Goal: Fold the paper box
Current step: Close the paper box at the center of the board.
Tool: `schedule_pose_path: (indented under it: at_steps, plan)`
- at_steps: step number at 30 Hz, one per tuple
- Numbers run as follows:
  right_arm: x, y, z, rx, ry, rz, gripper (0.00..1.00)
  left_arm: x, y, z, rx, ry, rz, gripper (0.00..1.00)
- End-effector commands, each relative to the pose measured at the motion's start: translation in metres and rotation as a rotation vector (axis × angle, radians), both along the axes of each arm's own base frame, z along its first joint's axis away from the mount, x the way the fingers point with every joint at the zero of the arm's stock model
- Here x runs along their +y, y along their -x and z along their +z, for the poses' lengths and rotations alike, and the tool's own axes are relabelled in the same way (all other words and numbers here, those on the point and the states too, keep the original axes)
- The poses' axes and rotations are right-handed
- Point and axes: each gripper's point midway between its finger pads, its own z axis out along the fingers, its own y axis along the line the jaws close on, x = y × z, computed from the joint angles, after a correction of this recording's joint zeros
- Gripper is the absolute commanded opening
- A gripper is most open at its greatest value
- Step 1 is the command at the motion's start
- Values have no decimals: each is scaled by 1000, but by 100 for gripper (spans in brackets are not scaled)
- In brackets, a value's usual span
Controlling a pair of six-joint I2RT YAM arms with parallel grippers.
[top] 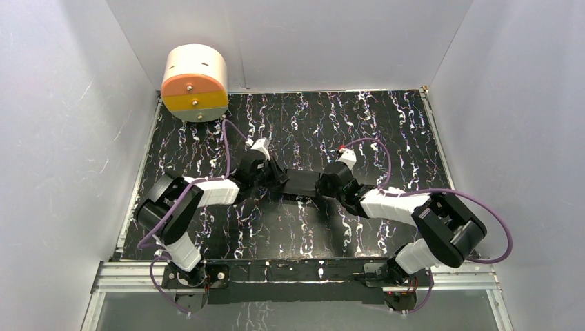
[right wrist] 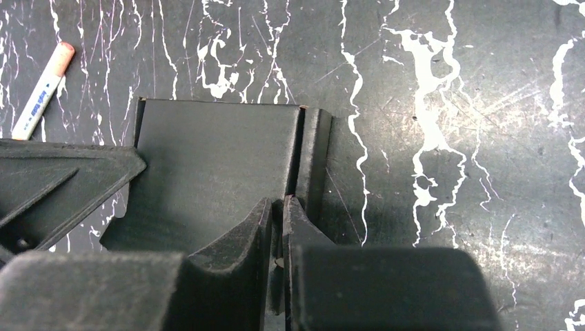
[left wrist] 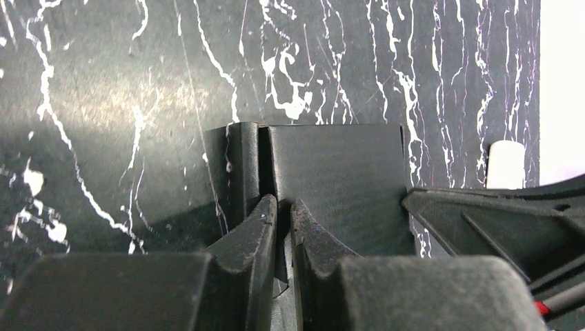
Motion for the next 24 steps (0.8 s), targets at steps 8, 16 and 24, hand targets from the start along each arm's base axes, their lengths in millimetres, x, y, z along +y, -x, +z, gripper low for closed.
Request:
schedule_pose_path:
  at_steps: [8, 16, 24]
  plan:
    - [8, 32, -36, 90, 131, 266, 16, 42, 91, -60, 254, -136, -52, 22]
    - [20, 24, -18, 26, 129, 330, 20, 44, 78, -35, 176, -145, -32, 38]
    - [26, 12, 9, -34, 128, 329, 21, 33, 61, 20, 81, -84, -25, 45]
